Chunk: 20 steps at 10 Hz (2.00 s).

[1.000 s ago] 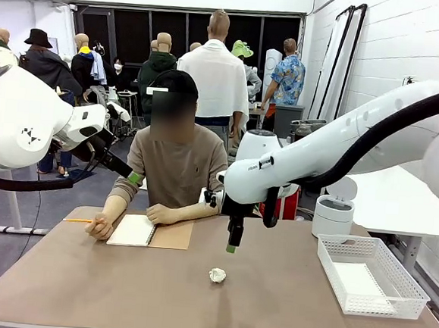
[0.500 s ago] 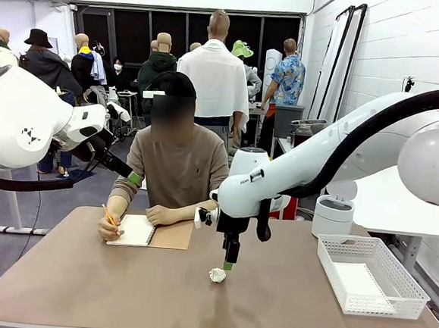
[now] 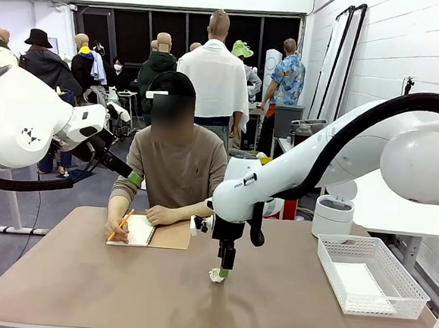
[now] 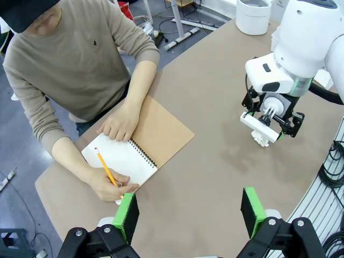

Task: Sort the paper based on its condition.
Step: If a person hands you a paper, place it in the Organizing basket , and if it's crumpled, put it in the Trash can.

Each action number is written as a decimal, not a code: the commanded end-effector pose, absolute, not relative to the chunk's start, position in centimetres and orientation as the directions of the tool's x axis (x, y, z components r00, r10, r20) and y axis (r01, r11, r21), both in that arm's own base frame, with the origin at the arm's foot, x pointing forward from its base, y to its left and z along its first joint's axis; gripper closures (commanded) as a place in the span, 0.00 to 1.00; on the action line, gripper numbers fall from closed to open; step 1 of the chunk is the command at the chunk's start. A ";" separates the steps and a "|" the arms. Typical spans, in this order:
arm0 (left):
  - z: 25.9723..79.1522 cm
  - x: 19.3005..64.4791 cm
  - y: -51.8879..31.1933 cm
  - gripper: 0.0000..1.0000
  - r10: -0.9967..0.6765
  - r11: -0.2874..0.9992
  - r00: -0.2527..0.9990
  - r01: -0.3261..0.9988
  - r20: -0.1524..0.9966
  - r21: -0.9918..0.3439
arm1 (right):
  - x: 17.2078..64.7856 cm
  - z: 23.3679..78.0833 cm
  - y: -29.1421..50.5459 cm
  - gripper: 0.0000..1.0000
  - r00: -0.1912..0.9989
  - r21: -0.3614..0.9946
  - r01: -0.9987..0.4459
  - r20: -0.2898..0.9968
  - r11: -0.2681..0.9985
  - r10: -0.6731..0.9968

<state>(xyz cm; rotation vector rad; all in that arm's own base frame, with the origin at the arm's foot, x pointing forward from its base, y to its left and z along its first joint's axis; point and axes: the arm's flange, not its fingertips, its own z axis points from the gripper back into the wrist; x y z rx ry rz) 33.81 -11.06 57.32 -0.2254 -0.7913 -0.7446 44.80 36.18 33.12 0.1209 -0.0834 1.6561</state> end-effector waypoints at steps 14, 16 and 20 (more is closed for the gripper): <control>57.3 33.8 -10.9 0.00 -0.518 0.726 0.470 0.684 0.715 0.076 | 46.4 30.5 36.9 0.17 -0.091 0.094 -0.990 0.109 -0.102 0.990; 57.3 33.8 -10.9 0.00 -0.518 0.726 0.470 0.684 0.715 0.076 | 46.4 30.6 37.0 0.39 -0.096 0.104 -0.989 0.124 -0.109 0.988; 57.3 33.8 -10.9 0.00 -0.518 0.726 0.470 0.684 0.715 0.076 | 46.6 30.4 37.2 0.52 -0.098 0.127 -0.985 0.140 -0.116 0.985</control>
